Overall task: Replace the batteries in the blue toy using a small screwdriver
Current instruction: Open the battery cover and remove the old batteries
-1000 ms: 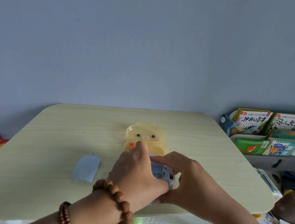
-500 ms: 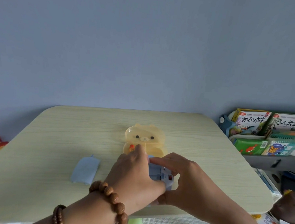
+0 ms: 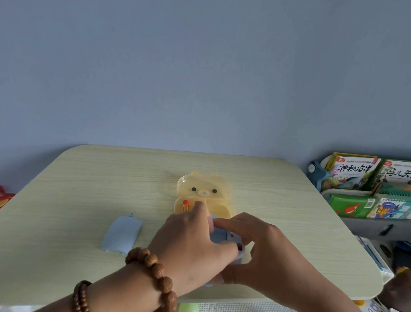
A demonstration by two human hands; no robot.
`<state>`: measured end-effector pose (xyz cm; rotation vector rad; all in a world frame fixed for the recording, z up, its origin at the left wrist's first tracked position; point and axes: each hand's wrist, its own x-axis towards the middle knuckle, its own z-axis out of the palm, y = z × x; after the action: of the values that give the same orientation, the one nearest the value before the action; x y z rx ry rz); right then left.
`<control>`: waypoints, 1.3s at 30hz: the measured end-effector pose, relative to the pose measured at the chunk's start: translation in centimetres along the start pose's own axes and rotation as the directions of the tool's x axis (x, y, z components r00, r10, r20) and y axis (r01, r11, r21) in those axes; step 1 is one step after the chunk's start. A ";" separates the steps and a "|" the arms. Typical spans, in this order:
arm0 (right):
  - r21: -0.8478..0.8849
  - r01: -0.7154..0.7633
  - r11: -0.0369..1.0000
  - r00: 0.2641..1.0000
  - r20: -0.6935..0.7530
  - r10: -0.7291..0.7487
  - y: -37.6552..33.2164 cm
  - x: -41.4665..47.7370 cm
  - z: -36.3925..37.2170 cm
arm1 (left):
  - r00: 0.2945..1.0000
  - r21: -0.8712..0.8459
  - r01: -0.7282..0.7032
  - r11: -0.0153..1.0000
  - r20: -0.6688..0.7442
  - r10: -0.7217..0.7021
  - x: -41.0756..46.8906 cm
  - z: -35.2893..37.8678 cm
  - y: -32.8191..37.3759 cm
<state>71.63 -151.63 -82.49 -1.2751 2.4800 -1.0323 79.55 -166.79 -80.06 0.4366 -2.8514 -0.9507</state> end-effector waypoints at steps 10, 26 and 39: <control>0.030 0.003 1.000 1.000 0.002 -0.003 -0.3 0.1 -0.3 | 0.987 0.063 -0.098 0.993 0.130 0.090 -0.2 -0.5 -1.5; 0.006 -0.121 0.993 0.992 0.036 0.121 0.4 0.1 0.0 | 0.992 -0.399 -0.056 0.915 -0.130 0.004 5.2 -4.3 -6.3; 0.023 -0.112 0.994 0.993 0.045 0.110 0.9 0.4 0.0 | 0.974 -0.002 -0.227 0.974 0.001 0.227 7.6 -3.7 -7.7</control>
<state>70.82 -151.57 -82.97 -1.1262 2.4660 -0.9947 74.78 -177.07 -81.62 0.1058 -2.8224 -0.9098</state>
